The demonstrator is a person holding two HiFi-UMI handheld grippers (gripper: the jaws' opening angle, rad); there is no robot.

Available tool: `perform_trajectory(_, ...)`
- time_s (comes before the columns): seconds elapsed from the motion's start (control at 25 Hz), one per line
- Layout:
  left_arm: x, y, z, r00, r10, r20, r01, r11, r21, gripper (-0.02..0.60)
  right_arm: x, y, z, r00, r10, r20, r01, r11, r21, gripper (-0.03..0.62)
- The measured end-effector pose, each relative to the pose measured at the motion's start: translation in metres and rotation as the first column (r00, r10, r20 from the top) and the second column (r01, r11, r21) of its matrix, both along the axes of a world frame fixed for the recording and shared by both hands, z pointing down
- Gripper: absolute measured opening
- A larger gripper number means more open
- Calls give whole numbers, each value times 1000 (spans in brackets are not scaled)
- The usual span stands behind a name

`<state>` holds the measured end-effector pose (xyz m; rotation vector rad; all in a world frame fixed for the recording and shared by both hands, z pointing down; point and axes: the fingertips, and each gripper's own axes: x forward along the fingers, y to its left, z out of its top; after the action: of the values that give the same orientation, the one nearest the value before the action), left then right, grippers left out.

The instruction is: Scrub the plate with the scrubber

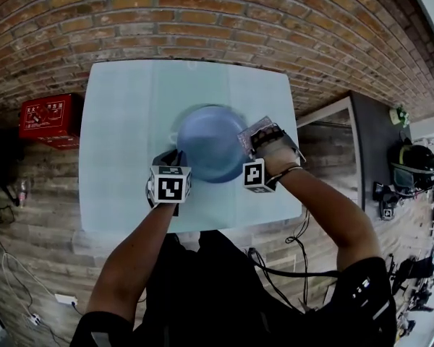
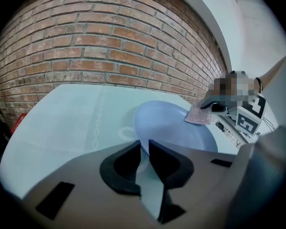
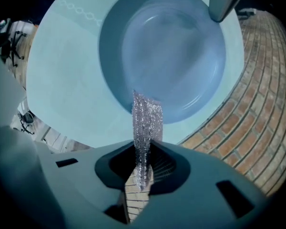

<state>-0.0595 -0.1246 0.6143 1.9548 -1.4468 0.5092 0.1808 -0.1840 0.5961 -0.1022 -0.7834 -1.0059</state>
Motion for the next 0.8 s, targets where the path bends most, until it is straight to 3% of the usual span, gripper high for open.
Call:
perform_trajectory(0.24, 0, -2, 1, 1000, -14, -1, 14, 1000, 9, 61, 6, 20, 7, 993, -54, -102, 46, 996, -81, 69)
perform_trajectory(0.48, 0, -2, 1, 1000, -11, -2, 11, 1000, 8, 61, 7, 37, 7, 991, -85, -107, 69, 987, -143, 69)
perform_trajectory(0.64, -1, 0, 2, 999, -16, -28, 16, 1000, -1, 61, 4, 55, 9, 987, -119, -111, 93, 972, -215, 69)
perform_trajectory(0.8, 1, -1, 1, 1000, -4, -11, 4, 1000, 7, 61, 2, 70, 13, 987, -129, -96, 98, 955, -280, 69)
